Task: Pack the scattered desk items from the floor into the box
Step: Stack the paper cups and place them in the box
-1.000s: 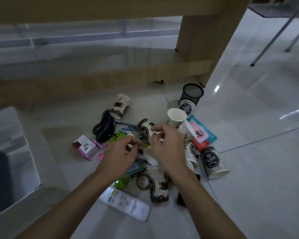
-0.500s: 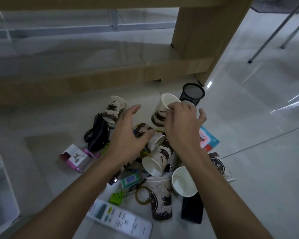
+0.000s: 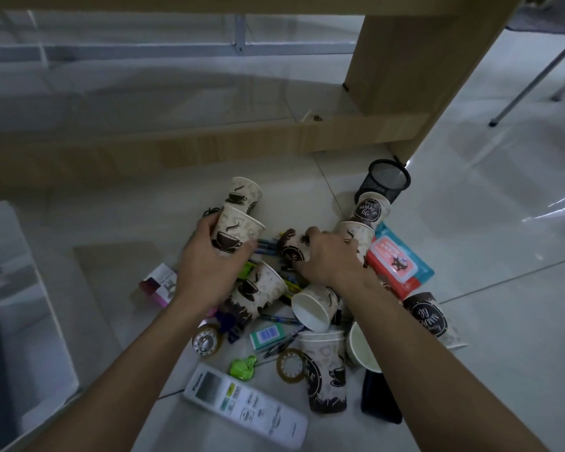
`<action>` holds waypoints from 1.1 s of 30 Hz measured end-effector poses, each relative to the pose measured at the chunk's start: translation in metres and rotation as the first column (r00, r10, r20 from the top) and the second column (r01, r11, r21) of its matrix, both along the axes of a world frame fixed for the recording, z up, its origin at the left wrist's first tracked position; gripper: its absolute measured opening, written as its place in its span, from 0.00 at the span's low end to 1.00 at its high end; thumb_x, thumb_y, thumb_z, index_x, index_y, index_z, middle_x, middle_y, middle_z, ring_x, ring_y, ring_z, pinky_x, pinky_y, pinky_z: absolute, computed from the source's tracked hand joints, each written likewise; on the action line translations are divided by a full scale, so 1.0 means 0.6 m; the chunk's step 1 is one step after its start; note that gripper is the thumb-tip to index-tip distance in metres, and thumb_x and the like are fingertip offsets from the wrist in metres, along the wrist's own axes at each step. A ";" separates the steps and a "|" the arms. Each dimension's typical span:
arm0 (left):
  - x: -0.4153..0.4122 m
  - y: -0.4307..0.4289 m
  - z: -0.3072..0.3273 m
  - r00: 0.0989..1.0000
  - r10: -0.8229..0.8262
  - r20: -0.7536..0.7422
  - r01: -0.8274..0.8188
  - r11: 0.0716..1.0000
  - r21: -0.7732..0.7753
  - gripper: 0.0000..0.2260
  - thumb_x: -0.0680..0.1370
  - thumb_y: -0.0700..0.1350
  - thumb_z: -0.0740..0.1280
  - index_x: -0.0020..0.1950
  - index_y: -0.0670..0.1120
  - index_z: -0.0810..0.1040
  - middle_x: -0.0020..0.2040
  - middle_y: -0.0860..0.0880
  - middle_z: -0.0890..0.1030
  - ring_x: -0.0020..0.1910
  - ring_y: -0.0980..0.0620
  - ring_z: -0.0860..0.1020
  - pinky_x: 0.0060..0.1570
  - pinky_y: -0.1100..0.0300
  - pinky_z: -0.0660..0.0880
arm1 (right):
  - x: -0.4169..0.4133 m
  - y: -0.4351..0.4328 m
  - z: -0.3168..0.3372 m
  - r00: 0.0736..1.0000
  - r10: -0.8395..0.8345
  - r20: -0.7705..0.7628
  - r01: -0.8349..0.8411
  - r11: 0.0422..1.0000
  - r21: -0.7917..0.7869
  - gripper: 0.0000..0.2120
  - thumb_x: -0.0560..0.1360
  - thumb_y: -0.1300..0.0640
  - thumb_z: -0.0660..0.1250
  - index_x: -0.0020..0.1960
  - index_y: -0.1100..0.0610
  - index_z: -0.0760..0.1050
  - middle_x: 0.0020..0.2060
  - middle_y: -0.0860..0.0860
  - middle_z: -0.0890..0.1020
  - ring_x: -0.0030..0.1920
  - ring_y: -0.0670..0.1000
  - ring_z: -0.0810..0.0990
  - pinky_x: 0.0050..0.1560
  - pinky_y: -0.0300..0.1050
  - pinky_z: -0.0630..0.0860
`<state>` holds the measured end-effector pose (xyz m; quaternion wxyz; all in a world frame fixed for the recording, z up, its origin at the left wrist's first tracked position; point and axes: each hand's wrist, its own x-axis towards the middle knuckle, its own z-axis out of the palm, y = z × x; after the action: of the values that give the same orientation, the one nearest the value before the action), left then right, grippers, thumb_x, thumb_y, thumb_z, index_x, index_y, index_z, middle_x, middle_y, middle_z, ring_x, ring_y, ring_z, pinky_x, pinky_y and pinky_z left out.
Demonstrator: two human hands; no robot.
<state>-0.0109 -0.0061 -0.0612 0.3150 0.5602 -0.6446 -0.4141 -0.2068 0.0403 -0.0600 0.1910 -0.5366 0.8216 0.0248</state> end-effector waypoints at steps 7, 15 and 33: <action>0.008 -0.006 0.012 0.990 -0.107 0.089 0.114 0.990 -0.080 0.30 0.70 0.44 0.78 0.70 0.50 0.71 0.64 0.49 0.77 0.61 0.47 0.76 0.59 0.48 0.76 | -0.008 0.000 0.072 0.975 0.171 0.141 -0.075 0.855 -0.513 0.32 0.69 0.56 0.72 0.72 0.50 0.69 0.66 0.54 0.72 0.68 0.58 0.67 0.67 0.51 0.65; -0.003 0.021 0.018 0.969 -0.247 0.015 0.247 0.961 -0.124 0.32 0.66 0.45 0.78 0.68 0.51 0.71 0.62 0.52 0.78 0.59 0.53 0.78 0.57 0.49 0.78 | 0.025 0.016 0.108 0.751 0.475 0.458 -0.277 0.857 -0.435 0.41 0.71 0.68 0.64 0.80 0.50 0.55 0.79 0.50 0.55 0.76 0.50 0.62 0.61 0.31 0.68; 0.070 0.045 -0.032 0.993 0.053 0.104 -0.049 0.998 -0.032 0.30 0.68 0.45 0.78 0.69 0.51 0.72 0.60 0.48 0.78 0.58 0.49 0.77 0.57 0.52 0.76 | 0.039 0.011 0.060 0.872 0.133 0.470 0.258 0.692 -0.674 0.07 0.84 0.58 0.59 0.50 0.57 0.74 0.36 0.48 0.75 0.35 0.43 0.71 0.32 0.32 0.64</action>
<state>0.0308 0.0209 -0.0806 0.2992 0.5929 -0.6517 -0.3664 -0.1833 0.0467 -0.0238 0.1657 -0.5268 0.7081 -0.4401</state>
